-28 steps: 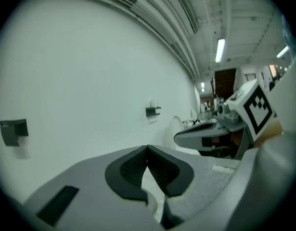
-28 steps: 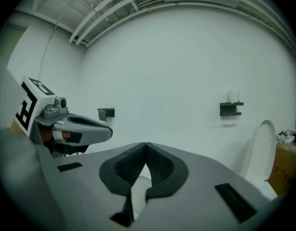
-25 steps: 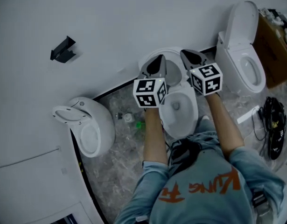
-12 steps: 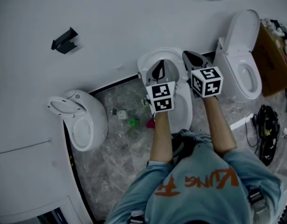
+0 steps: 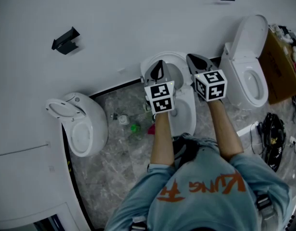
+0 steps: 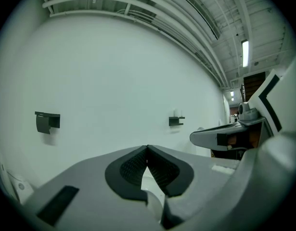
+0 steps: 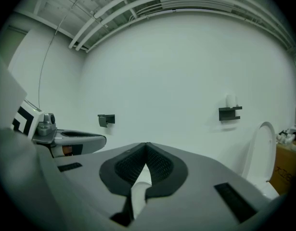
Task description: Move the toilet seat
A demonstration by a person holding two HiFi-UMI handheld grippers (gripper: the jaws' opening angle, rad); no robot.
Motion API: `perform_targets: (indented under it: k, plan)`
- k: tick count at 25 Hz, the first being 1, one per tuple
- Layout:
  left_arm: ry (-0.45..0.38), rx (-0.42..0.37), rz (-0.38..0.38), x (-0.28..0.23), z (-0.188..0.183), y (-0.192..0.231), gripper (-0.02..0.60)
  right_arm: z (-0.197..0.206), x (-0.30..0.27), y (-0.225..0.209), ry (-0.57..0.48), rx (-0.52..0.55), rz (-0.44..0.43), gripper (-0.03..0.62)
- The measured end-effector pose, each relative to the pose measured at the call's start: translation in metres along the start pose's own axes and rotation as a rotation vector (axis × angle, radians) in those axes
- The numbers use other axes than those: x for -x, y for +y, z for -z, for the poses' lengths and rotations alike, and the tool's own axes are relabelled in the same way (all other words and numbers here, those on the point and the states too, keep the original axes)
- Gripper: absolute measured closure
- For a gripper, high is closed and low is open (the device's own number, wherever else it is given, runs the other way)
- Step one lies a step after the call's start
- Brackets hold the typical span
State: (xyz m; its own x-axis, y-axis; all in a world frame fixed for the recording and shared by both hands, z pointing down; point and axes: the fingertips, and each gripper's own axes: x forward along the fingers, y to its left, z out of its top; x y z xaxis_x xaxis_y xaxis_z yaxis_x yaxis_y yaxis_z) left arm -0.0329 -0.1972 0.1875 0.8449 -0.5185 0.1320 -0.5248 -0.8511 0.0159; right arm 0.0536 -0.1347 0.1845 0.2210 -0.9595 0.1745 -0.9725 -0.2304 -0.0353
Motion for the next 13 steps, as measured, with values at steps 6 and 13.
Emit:
perform_targets:
  k: [6, 13]
  plan:
    - [0.011, -0.005, 0.017, -0.014, 0.007, 0.001, 0.58, 0.001, -0.011, -0.002, -0.001, 0.016, -0.002, 0.595]
    - [0.022, -0.005, 0.033, -0.025, 0.013, 0.002, 0.58, 0.004, -0.018, -0.01, 0.006, 0.019, 0.009, 0.595]
